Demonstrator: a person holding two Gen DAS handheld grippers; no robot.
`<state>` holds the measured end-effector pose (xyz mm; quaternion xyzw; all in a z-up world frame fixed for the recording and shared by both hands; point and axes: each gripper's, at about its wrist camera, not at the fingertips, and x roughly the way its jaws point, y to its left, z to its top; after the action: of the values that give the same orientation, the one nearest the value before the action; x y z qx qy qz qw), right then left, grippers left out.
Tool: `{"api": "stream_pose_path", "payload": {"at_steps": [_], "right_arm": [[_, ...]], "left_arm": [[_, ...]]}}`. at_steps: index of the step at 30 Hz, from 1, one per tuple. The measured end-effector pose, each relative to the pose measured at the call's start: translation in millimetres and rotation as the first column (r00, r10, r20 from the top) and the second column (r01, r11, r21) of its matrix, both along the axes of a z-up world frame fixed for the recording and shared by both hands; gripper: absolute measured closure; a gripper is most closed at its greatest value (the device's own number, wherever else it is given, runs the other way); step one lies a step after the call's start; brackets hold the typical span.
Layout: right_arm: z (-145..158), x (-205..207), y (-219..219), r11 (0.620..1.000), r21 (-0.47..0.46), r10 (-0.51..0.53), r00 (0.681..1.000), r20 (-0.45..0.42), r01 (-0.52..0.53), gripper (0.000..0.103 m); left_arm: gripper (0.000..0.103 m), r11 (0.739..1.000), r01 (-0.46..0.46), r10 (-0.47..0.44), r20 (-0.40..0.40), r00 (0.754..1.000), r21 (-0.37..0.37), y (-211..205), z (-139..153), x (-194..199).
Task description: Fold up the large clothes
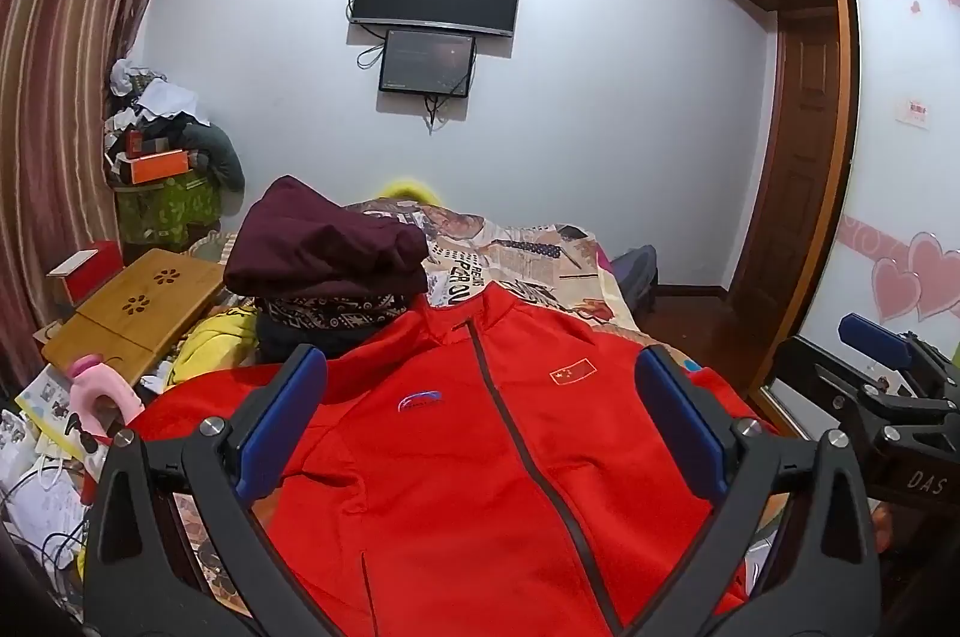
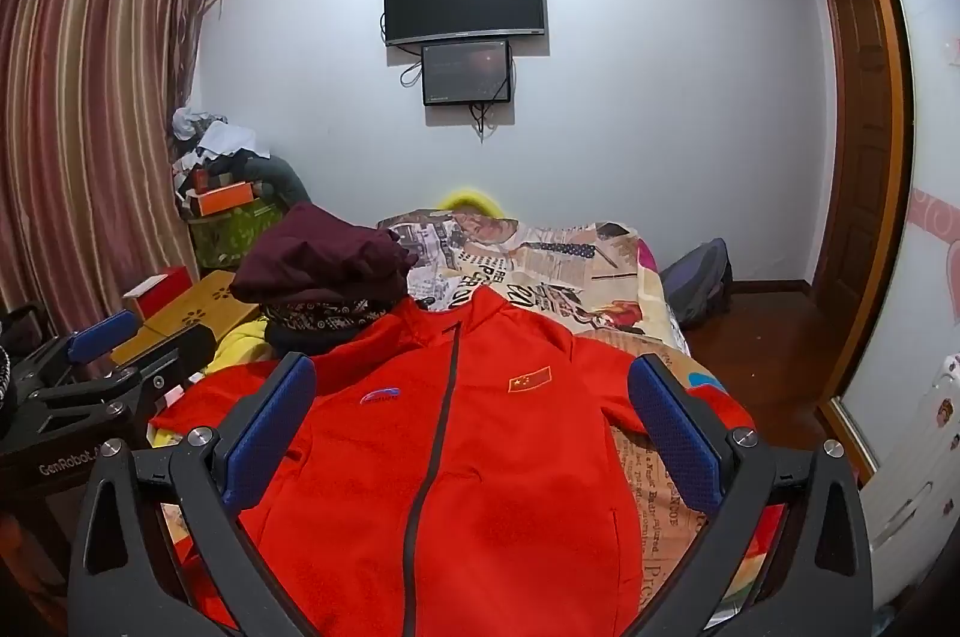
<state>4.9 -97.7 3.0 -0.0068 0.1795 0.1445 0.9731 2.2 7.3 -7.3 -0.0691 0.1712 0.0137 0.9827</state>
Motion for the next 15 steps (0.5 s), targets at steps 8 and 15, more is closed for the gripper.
{"api": "stream_pose_path", "payload": {"at_steps": [8,15], "right_arm": [[-0.4,1.1,1.5,1.0,-0.001,0.0,1.0,-0.005,0.0,0.0],[-2.9,4.1,-2.8,1.0,0.0,0.006,1.0,-0.017,-0.006,0.0]], "left_arm": [[0.0,1.0,0.003,-0.003,-0.002,1.0,0.008,2.0,-0.4,1.6],[0.0,1.0,-0.005,0.006,-0.006,1.0,0.004,-0.1,0.6,1.7]]}}
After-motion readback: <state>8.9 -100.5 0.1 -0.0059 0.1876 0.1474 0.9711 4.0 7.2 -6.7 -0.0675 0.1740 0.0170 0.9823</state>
